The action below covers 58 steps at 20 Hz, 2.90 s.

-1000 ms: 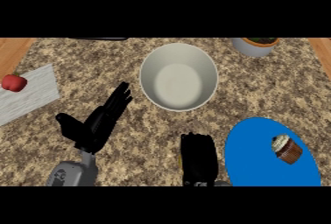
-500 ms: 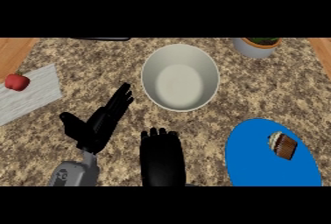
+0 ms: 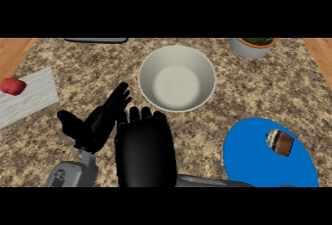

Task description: Pick the lemon from the plate and place it in the bowl

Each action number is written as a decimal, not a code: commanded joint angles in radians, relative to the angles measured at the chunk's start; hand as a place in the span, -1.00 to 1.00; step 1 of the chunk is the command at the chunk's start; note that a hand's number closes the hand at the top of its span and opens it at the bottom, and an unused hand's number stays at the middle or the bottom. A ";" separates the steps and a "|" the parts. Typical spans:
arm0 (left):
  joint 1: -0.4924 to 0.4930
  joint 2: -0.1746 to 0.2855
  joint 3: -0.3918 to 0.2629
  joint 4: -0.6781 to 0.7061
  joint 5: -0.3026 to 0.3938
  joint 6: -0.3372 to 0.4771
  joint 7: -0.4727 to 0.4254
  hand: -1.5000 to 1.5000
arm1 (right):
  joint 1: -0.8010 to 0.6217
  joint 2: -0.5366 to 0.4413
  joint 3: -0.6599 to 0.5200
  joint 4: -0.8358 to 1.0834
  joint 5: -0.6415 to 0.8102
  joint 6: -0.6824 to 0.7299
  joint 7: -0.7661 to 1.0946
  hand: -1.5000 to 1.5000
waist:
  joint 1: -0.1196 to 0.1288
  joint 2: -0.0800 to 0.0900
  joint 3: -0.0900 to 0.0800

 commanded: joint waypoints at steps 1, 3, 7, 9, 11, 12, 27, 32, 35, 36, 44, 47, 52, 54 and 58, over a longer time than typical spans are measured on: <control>0.010 0.013 0.009 -0.001 0.012 -0.020 -0.009 0.00 | -0.146 0.024 -0.055 0.009 -0.049 0.058 0.261 1.00 | 0.002 0.001 -0.001; -0.031 -0.002 0.008 0.021 -0.006 0.006 0.000 0.00 | -0.186 0.023 -0.070 0.038 -0.065 0.027 0.263 1.00 | -0.005 0.004 -0.001; 0.007 -0.002 0.007 0.019 -0.013 0.010 -0.018 0.00 | -0.281 0.024 -0.179 0.103 -0.078 0.032 0.249 1.00 | -0.013 0.006 0.001; 0.009 -0.009 -0.001 -0.001 -0.012 0.009 -0.020 0.00 | -0.308 0.024 -0.212 0.214 -0.087 0.012 0.206 1.00 | -0.008 0.010 0.001; -0.040 0.012 0.034 0.021 0.002 0.005 0.006 0.00 | -0.327 0.024 -0.185 0.217 -0.083 -0.022 0.232 1.00 | -0.016 0.011 0.001; -0.048 0.008 0.023 0.017 0.000 0.005 0.019 0.00 | -0.371 0.024 -0.273 0.270 -0.099 -0.029 0.177 1.00 | -0.014 0.014 0.002; -0.012 -0.003 0.013 0.005 -0.004 -0.016 -0.027 0.00 | -0.418 0.024 -0.452 0.932 0.018 -0.366 -0.267 1.00 | -0.006 0.029 0.002; 0.020 0.023 0.018 -0.045 0.008 -0.031 0.007 0.00 | -0.417 0.024 -0.515 1.101 -0.049 -0.276 -0.304 1.00 | 0.008 0.031 0.002; 0.022 0.026 0.032 -0.044 0.017 -0.032 0.007 0.00 | -0.414 0.012 -0.620 1.199 -0.070 -0.359 -0.313 -1.00 | 0.006 0.033 0.003; -0.004 -0.007 0.006 -0.021 -0.018 -0.007 -0.022 0.00 | -0.373 0.024 -0.605 1.210 -0.080 -0.448 -0.329 -1.00 | 0.009 0.036 0.003; 0.012 -0.012 0.006 -0.012 -0.019 -0.009 -0.027 0.00 | -0.313 0.024 -0.763 1.175 -0.213 -0.725 -0.624 -1.00 | -0.004 0.032 0.005; 0.023 0.000 0.012 -0.038 -0.012 -0.011 -0.011 0.00 | -0.270 0.025 -0.796 1.037 -0.270 -0.902 -0.710 -1.00 | -0.017 0.020 0.007; -0.005 -0.012 0.032 0.004 -0.009 0.005 -0.021 0.00 | -0.152 0.025 -0.728 0.779 -0.446 -1.007 -0.889 -1.00 | -0.033 0.012 0.007; 0.030 0.018 0.037 -0.025 0.003 -0.030 -0.031 0.00 | -0.070 0.025 -0.632 0.668 -0.481 -1.045 -0.906 -1.00 | -0.033 0.007 0.006; 0.063 -0.025 0.015 0.002 -0.023 0.005 -0.059 0.00 | 0.075 0.025 -0.497 0.397 -0.485 -1.081 -0.834 -1.00 | -0.070 -0.002 0.004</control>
